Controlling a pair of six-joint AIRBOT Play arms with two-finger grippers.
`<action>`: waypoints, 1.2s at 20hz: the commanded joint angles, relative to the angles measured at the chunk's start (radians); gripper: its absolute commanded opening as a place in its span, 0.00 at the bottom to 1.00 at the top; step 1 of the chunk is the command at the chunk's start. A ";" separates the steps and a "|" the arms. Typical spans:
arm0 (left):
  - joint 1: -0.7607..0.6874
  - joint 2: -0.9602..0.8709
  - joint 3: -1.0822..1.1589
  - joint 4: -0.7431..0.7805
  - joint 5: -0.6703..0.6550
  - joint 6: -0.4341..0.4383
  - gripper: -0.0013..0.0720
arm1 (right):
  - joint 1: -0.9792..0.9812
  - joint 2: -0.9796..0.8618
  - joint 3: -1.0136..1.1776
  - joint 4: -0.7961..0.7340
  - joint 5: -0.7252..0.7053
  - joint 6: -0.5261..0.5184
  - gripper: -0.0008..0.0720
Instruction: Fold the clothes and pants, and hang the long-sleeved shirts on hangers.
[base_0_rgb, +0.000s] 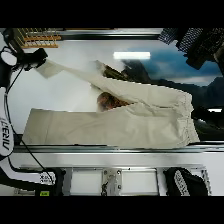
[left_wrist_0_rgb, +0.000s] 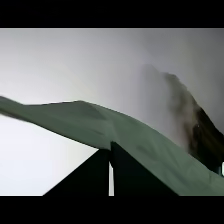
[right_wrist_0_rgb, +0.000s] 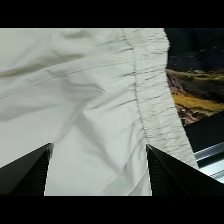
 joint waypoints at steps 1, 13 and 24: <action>0.081 0.114 -0.170 0.048 0.013 -0.005 0.02 | 0.001 0.000 0.000 0.000 0.000 0.000 0.88; 0.110 0.187 -0.559 0.235 -0.211 0.097 0.02 | 0.001 0.000 -0.001 0.001 0.002 0.000 0.88; 0.024 0.228 -0.457 0.270 -0.560 0.200 0.02 | 0.001 0.000 -0.001 0.000 0.001 0.000 0.88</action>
